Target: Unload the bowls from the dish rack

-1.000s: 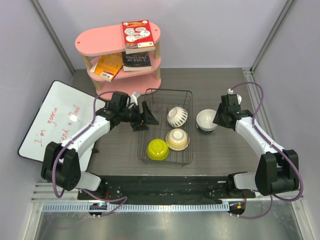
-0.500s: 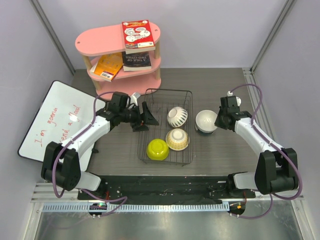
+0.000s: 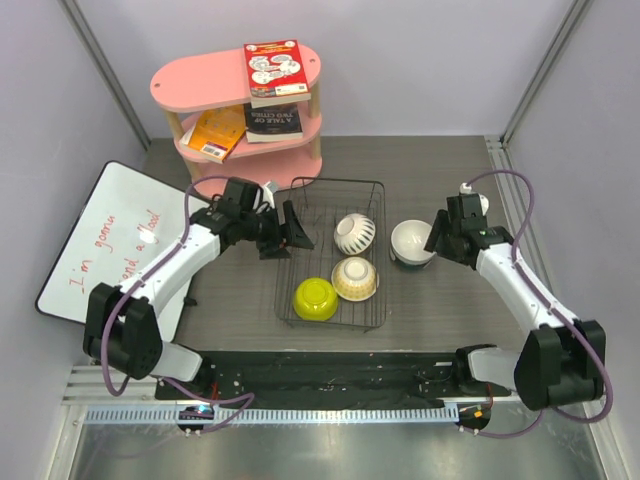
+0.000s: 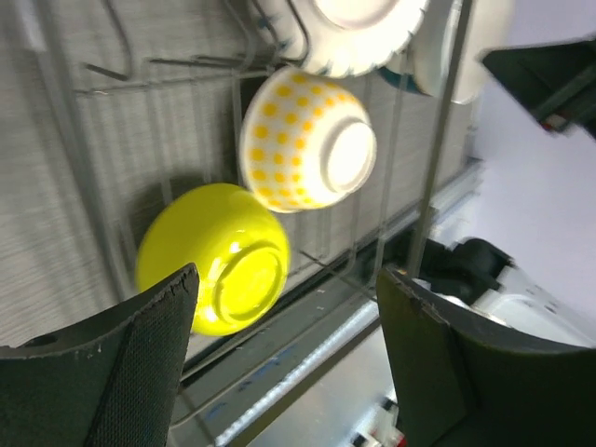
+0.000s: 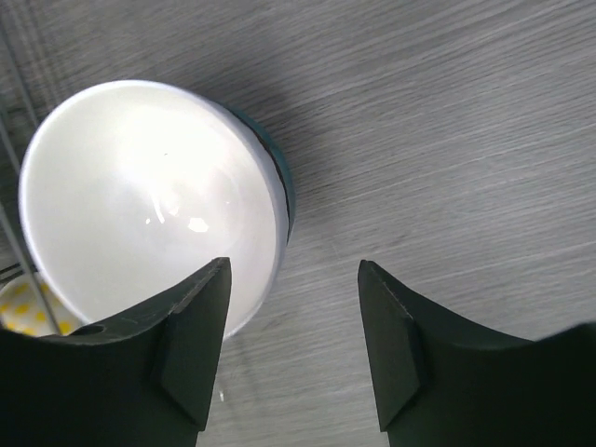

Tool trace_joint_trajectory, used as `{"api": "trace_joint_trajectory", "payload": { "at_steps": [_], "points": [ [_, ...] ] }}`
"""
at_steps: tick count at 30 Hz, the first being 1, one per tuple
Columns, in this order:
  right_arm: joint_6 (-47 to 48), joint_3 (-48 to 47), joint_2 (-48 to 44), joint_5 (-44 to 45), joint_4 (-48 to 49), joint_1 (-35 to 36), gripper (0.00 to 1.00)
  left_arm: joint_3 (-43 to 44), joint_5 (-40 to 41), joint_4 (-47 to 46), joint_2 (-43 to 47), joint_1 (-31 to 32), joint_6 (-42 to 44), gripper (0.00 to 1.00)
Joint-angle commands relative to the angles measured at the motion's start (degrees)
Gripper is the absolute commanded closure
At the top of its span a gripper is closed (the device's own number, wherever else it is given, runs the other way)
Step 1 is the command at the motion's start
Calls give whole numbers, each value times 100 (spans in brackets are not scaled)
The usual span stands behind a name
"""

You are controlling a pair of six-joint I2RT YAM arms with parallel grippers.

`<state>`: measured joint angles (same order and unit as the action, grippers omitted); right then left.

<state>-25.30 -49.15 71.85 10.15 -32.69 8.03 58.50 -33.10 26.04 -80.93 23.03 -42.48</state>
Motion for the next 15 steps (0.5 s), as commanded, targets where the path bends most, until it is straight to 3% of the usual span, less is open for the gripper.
{"api": "trace_joint_trajectory", "payload": {
  "at_steps": [1, 6, 10, 12, 15],
  "points": [
    [60, -315, -838, 145, -396, 14, 38, 1397, 1591, 1340, -2, 395, 907, 23],
    [113, -429, -1217, 312, -686, 14, 37, 1919, 2271, 1570, 59, 895, 1549, 21],
    [122, -456, -1244, 294, -765, 14, 37, 2323, 3580, 1974, -300, 1581, 1822, 21],
    [78, -421, -1227, 76, -774, 14, 37, 2700, 4605, 2316, -904, 2220, 2102, 21],
    [25, -359, -1253, -48, -783, 14, 37, 2755, 5663, 2257, -1329, 2829, 2367, 20]
  ]
}}
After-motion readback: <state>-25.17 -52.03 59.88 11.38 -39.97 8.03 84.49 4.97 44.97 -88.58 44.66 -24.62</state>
